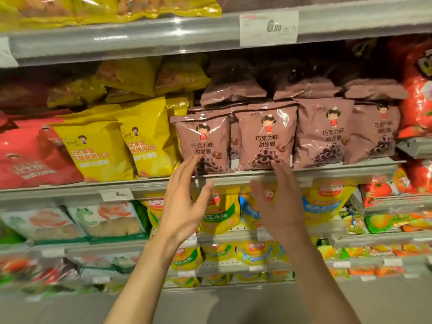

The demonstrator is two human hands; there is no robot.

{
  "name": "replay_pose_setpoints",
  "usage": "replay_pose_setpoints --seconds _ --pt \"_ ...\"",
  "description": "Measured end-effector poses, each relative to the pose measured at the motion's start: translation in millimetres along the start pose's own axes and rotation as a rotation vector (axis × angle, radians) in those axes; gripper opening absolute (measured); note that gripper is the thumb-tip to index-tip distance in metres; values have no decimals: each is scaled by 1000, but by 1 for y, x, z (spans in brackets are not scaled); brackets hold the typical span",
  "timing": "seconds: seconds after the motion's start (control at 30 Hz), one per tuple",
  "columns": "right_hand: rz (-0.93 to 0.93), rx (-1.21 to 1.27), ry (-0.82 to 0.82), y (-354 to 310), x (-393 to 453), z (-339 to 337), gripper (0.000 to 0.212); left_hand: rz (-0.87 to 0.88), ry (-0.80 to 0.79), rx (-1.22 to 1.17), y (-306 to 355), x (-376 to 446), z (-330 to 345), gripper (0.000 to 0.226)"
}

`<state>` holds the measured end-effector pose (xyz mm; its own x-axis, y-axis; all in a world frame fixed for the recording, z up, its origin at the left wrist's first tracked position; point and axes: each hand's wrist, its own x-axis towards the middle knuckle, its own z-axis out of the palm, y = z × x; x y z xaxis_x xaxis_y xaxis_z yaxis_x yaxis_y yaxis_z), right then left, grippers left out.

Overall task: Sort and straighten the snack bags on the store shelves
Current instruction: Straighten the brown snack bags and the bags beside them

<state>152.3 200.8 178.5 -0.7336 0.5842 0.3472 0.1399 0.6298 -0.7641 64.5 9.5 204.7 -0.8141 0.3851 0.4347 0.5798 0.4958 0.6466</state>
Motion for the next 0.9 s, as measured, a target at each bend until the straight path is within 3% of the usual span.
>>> replay_pose_setpoints --seconds 0.17,0.4,0.53,0.63,0.73,0.9 --pt "129 169 -100 -15 -26 5 59 -187 -67 -195 -9 -26 -10 62" --pt "216 143 -89 -43 -54 35 56 -169 -106 -280 -64 -43 -51 65" --pt "241 123 -14 -77 -75 73 58 -160 -61 -348 -110 -43 -93 55" --pt "204 123 28 -109 -86 107 60 -157 -54 -298 -141 -42 -129 54" --pt "122 122 31 -133 -90 137 46 -139 -71 -259 -162 -44 -163 57" --pt "-102 -81 99 -167 -77 162 52 -45 -45 -171 -174 -35 -197 53"
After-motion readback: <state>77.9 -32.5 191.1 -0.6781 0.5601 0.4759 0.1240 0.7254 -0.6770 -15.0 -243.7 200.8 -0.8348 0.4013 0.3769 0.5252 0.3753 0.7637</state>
